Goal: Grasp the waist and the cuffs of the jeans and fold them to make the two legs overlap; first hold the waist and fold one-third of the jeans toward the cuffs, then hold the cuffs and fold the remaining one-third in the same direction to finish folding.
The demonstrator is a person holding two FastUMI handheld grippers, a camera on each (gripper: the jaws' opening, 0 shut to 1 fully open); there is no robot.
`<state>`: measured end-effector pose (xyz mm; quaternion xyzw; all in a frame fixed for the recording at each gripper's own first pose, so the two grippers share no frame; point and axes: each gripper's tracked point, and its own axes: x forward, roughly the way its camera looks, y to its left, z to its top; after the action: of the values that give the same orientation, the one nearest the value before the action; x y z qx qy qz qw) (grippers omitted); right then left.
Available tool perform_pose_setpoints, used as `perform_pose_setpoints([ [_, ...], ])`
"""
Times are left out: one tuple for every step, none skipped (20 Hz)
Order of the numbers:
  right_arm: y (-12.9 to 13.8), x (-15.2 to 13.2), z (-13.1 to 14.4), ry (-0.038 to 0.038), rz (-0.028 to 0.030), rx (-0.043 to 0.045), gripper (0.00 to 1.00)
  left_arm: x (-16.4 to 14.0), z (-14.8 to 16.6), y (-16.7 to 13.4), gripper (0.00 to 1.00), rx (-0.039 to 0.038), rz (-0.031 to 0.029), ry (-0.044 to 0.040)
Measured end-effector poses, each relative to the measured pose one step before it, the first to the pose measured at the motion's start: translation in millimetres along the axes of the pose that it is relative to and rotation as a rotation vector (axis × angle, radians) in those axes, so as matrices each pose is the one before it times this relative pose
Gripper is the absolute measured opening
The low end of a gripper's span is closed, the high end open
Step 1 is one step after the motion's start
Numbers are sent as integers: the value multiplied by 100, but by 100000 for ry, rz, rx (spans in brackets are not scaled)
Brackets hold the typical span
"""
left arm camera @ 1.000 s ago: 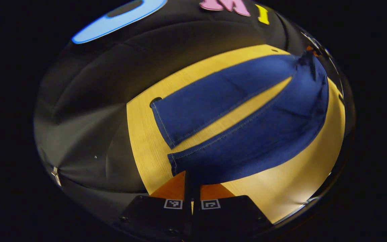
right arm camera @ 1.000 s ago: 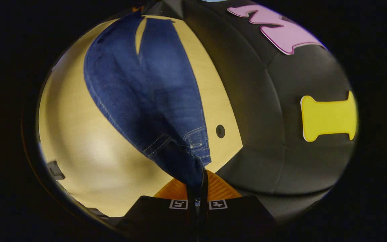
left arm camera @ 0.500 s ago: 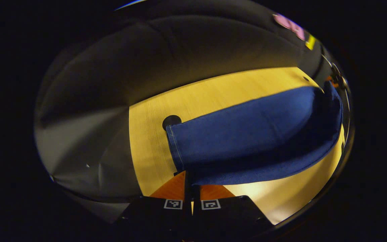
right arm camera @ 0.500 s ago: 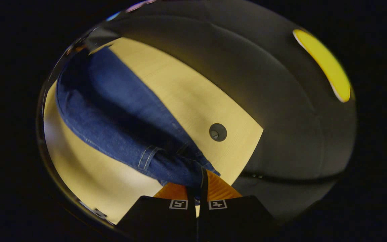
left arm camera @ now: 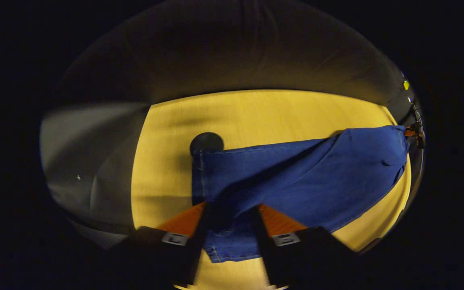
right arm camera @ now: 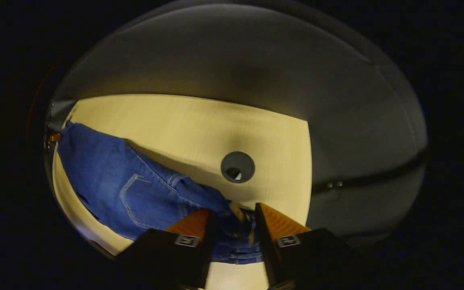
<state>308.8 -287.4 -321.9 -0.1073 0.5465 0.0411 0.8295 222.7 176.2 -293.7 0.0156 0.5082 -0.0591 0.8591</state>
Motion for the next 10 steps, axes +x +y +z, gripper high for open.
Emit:
perform_pose_setpoints([
  [648, -362, -488, -1987, 657, 1512, 85, -1373, 92, -427, 100, 1245, 1478, -2560],
  [560, -771, -382, -1848, 1067, 4374, 100, -1178, 235, -216, 99, 1445, 1818, -3352],
  [271, -297, -418, -2185, 872, 5383, 100, -1287, -185, -139, 99, 1423, 2201, -3274],
  [158, -1065, -249, -2842, 109, 6119, 100, -1387, 335, -234, 100, 1395, 2865, -4315],
  [77, -986, -20, -3690, -170, 6932, 100, -1884, 710, -120, 100, 724, 3282, -4416],
  [-55, -1299, 96, -4847, -1230, 6363, 100, -1730, 643, -178, 100, -46, 3152, -4719],
  [-189, -1076, 35, -3906, -1222, 6106, 100, -1882, 427, -437, 100, -920, 2485, -4175],
  [-396, -905, 230, -5239, -2220, 5605, 100, -1785, 518, -431, 100, -1624, 1983, -3826],
  [-685, -921, 181, -3765, -1999, 4700, 100, -1617, 431, -263, 99, -1535, 1867, -3837],
  [-845, -725, 50, -4187, -3271, 3516, 100, -1048, 340, -312, 99, -1209, 1301, -2616],
])
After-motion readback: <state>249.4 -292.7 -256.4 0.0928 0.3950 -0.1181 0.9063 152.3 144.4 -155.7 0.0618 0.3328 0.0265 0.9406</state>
